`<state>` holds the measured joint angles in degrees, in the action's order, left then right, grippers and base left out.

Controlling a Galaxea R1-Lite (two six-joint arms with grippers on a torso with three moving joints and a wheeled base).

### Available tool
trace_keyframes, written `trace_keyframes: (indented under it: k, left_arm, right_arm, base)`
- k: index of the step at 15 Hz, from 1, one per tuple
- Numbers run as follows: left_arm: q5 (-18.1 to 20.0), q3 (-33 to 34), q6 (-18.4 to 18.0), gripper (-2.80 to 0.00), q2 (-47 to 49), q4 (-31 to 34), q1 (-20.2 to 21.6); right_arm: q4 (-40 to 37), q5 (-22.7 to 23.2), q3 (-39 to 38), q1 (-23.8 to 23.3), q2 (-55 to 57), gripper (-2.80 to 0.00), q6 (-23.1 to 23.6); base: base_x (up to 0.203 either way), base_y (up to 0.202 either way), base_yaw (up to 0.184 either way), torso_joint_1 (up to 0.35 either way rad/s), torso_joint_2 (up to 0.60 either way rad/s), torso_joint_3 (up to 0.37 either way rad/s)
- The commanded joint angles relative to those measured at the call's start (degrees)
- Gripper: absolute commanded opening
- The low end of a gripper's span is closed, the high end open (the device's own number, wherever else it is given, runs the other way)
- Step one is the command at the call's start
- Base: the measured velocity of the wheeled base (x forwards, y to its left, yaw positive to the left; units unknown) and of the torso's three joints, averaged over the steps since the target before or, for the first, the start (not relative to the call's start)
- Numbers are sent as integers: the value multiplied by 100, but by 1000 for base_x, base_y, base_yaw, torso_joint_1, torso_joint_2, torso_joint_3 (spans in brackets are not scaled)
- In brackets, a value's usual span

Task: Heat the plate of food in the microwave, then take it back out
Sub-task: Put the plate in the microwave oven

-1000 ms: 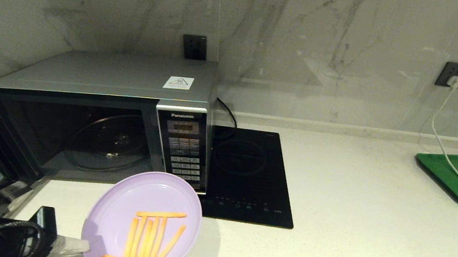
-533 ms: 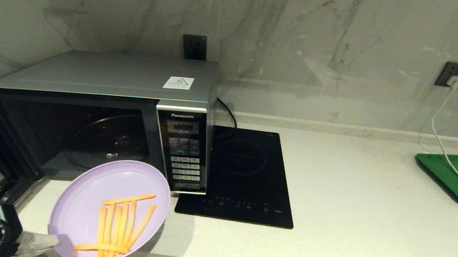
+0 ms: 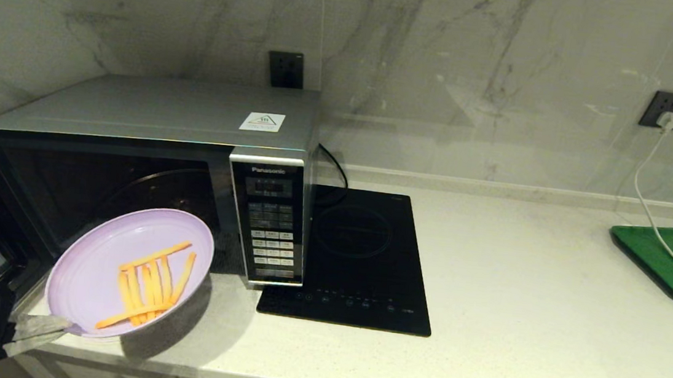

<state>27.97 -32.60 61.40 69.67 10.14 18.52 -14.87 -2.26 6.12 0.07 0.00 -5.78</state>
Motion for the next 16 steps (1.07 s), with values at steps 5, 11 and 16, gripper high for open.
trace_keyframes:
  k: [5, 11, 16]
  left_arm:
    - [9, -156, 194, -280, 635, -366, 396]
    - [16, -863, 449, -280, 1455, -410, 545]
    - [8, -1337, 445, -280, 2115, -415, 477]
  right_arm:
    - [-7, -3, -2, 2, 9, -280, -2]
    - [-7, -3, 0, 2, 9, -280, -2]
    - [-7, -3, -6, 1, 9, -280, -2]
  base:
    - [0, 0, 0, 0, 0, 0]
    - [0, 0, 0, 0, 0, 0]
    - [0, 0, 0, 0, 0, 0]
